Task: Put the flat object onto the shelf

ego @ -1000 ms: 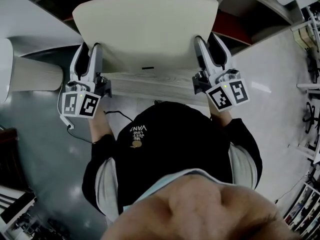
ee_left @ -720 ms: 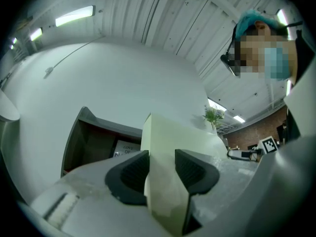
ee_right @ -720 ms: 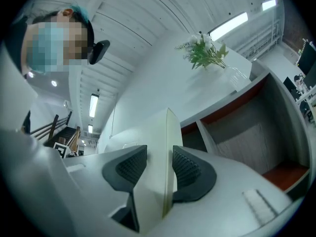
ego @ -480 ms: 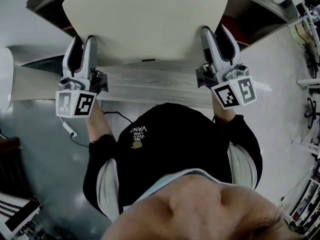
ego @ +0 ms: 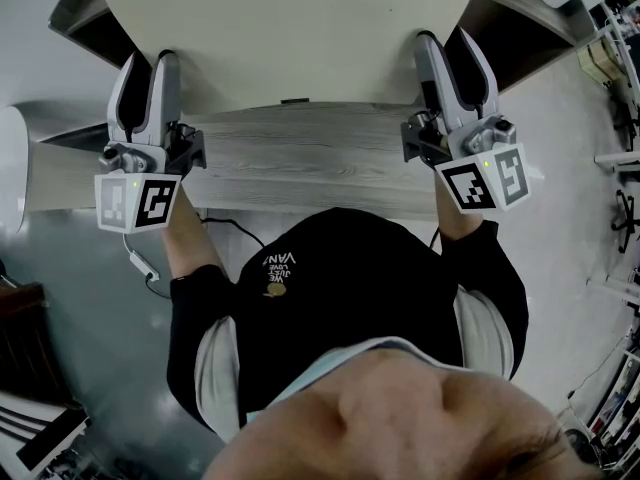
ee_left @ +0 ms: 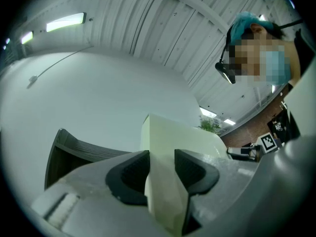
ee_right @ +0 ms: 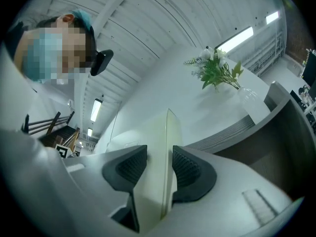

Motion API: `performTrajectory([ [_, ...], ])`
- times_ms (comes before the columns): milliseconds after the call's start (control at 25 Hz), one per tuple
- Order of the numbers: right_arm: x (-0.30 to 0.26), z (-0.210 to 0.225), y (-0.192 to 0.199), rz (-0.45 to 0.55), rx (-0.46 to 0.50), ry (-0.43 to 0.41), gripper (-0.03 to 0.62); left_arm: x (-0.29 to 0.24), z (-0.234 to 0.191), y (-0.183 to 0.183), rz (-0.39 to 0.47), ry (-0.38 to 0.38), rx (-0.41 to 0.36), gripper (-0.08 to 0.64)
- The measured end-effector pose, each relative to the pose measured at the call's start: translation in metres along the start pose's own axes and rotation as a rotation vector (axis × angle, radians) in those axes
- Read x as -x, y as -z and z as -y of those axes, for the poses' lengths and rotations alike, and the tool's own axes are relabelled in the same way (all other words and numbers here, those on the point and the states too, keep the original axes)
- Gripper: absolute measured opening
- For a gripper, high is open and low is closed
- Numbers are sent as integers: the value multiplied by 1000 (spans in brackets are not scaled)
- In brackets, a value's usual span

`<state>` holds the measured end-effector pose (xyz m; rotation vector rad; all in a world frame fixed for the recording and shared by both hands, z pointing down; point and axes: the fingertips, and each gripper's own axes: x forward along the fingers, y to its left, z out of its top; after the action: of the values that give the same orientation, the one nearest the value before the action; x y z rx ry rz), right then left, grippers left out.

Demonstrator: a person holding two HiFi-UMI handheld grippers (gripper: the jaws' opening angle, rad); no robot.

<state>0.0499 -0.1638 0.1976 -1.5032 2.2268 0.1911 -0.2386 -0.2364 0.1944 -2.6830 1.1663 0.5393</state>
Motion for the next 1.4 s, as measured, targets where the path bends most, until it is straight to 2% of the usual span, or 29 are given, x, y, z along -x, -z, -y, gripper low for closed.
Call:
performTrajectory([
  [120,-20,5,-26,30,31,-3,150,-26,-1,-24,16,28,-24,164],
  [680,-50,16,-101,171,180,-13,150,-75,9,-76,102,108,-112,160],
  [1080,-75,28,-132,192,262,-17,149,-110,7,-101,140,122,-140,158],
  [1280,-97,31,-144,203,267,-57,149,-127,2,-113,150,123,-167,156],
  [1400,-108,40,-144,193,273,-52,147,-138,-1,-116,154,122,-190,155],
])
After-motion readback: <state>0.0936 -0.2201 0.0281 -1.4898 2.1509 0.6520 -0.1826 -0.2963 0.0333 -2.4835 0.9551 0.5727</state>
